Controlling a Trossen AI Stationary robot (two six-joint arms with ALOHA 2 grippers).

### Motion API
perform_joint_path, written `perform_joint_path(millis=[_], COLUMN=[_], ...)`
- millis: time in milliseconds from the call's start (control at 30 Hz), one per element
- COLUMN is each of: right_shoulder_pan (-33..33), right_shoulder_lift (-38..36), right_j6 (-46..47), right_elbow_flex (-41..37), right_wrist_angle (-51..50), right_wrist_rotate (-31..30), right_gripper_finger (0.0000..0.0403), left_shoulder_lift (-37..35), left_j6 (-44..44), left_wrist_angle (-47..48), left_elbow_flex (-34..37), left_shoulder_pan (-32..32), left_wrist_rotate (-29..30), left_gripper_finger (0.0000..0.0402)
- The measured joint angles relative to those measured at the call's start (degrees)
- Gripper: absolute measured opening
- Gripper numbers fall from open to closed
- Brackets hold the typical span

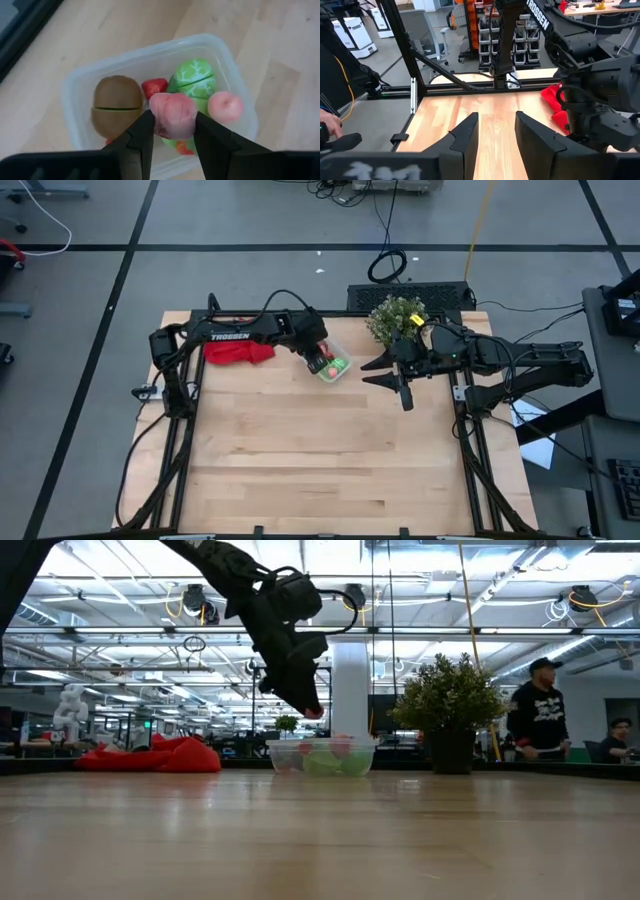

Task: Pick and placing Produce into tupperware
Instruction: Put the pink peach into the transparent bin

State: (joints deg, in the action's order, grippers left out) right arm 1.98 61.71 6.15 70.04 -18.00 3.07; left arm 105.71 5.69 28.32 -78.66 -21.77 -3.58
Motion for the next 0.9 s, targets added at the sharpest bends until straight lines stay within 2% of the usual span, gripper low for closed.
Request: perform_joint_path(millis=[233,467,633,900], right_shoulder_pan=[0.0,0.0,0.0,0.0], right_shoulder_lift=[0.0,0.0,0.0,0.0], right_j6=[0.0,0.2,0.2,-1.0], right_elbow_flex=[0.0,0.0,0.0,0.0], right_wrist_angle=[0.2,0.2,-0.1,0.2], right_wrist_rotate=[0.0,0.0,0.0,0.0], right_gripper_finger=[0.0118,0.0118,0.0118,0.0118], left_shoulder_lift=[0.0,5.2,5.7,6.7], left_j6=[0.5,1.5,1.7,2.4], left_wrist_angle=[-1.2,-3.3,-6.3,-3.9], left_elbow_flex=[0.3,0.3,0.3,0.3], left_shoulder_pan=[-0.3,-0.1,-0.2,-0.1], left_wrist_rotate=[-1.1,-3.0,-3.1,-3.9], left_gripper_finger=[0.0118,0.0118,0.0118,0.0118])
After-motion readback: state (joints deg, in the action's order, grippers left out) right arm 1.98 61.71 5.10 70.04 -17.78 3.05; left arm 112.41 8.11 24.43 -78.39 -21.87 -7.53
